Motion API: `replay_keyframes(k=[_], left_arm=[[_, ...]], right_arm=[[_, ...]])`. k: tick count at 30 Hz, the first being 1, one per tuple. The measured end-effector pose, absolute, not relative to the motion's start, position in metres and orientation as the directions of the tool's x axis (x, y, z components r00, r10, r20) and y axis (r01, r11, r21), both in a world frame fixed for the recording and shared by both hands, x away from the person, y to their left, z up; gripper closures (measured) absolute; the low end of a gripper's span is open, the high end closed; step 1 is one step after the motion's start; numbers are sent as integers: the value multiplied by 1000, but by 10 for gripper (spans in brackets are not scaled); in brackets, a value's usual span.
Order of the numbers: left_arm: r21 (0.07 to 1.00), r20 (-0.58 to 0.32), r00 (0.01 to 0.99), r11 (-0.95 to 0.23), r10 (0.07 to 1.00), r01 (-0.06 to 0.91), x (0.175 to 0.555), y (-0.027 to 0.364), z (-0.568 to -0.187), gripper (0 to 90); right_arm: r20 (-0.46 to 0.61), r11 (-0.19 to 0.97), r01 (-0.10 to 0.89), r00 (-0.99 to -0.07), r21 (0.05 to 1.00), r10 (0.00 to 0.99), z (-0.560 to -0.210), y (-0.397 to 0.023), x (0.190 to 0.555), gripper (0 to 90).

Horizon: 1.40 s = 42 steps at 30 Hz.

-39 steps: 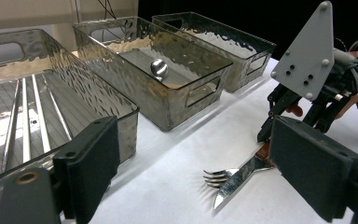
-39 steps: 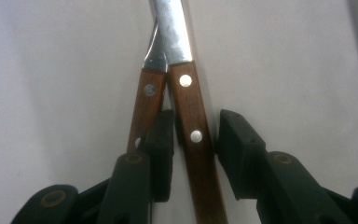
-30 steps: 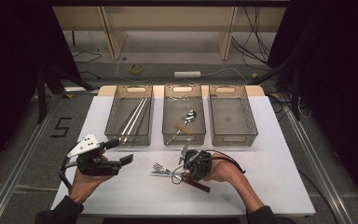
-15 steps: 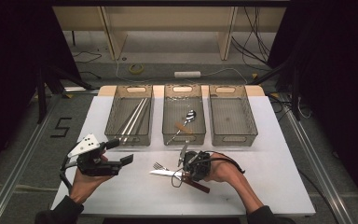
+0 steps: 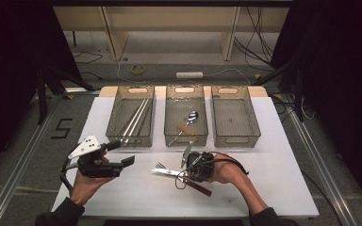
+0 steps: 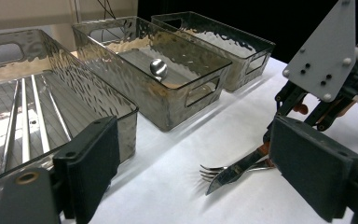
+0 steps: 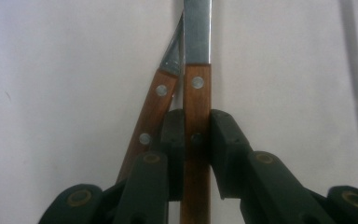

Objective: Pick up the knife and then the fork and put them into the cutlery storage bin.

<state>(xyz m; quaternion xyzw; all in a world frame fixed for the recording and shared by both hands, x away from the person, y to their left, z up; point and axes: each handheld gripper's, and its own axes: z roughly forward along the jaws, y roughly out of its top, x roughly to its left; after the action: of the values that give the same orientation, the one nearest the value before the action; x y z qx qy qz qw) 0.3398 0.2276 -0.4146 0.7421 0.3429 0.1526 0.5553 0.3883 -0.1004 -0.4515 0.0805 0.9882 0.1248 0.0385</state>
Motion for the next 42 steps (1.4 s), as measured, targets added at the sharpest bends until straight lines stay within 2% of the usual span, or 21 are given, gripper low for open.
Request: replay_keyframes(k=[11,16,25,42], left_arm=[[929,-157,717,-144,679,340,340,228,-415,160],[930,-157,716,-142,680,338,340,228,-414,160],[932,-172,713,-122,680,342,340,230,-414,160],[933,-175,708,-114,684,340,340,231,-414,160]], right_arm=[[-57,934,179,-977,310,206,-439,-110,392,773],[-40,896,241,-961,372,275,-432,-119,396,773],[-45,862,273,-946,427,322,-419,-135,403,773],[-65,809,334,-908,483,413,-398,-156,416,773]])
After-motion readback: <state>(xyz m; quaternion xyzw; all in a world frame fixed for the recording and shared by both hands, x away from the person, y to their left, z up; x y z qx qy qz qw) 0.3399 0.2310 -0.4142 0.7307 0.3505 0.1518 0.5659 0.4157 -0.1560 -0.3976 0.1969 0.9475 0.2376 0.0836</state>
